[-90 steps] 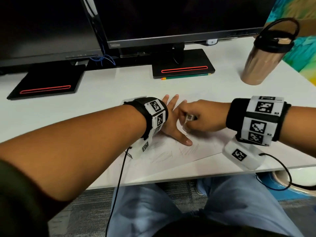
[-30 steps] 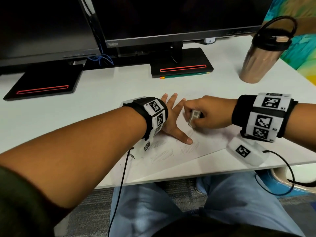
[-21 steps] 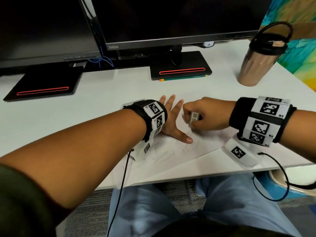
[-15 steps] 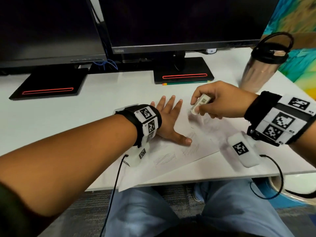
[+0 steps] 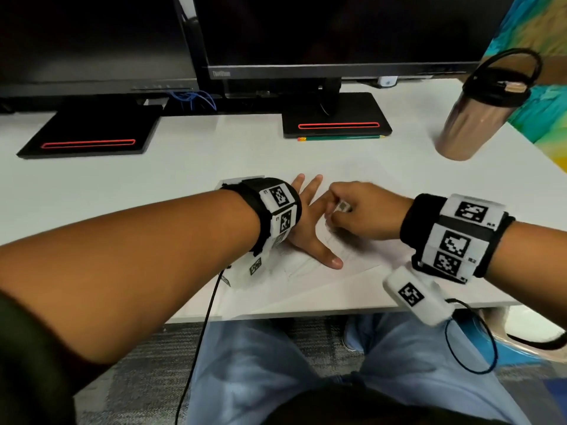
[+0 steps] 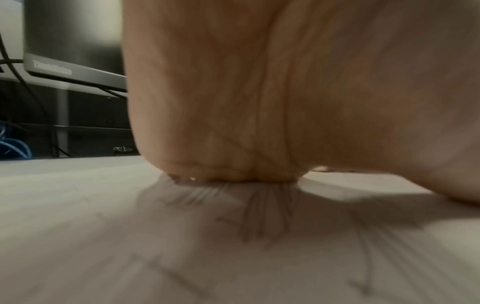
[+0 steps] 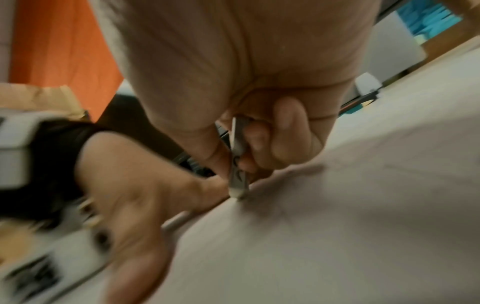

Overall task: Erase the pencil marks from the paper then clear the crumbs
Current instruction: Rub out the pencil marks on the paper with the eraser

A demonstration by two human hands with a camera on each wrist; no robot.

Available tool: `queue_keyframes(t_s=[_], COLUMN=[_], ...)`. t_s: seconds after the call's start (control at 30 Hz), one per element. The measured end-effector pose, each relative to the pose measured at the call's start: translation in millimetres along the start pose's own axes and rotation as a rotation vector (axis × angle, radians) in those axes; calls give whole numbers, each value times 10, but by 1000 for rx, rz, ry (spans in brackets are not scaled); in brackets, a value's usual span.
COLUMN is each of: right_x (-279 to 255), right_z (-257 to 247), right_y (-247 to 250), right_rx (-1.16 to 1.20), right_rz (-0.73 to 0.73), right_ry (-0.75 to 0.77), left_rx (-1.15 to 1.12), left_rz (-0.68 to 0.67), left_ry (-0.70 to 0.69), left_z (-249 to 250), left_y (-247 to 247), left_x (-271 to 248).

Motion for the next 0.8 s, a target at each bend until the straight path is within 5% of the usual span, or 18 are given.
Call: queue_keyframes(t_s=[0.3,0.43,0.57,0.7,0.8], right_x=[-1,86,3,70,11], right_z=[-145,-73,-168,-95,-167], right_y=[-30,82,-30,59,-29], right_rx=[-18,-48,-8,-3,-1], right_rz=[-197,-75,-218,-109,-218], right_ry=[74,31,76,41,95], left_rx=[-8,-15,-14,-9,-6], left_rz=[26,28,19,20,9], left_ry=[-2,25,-3,17,-7], left_z=[52,30,60,35,57], left_y=[51,29,58,34,52], left_x=[-84,-61,-112,-79,-122])
Point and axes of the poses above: each hand's wrist, its own x-axis towards the middle knuckle, its own y-axis out of the back of the hand, z = x × y, the point moved 4 cm from there along x, towards the middle knuckle, and after that the axes turned 12 degrees about z, right-handed, at the moved point
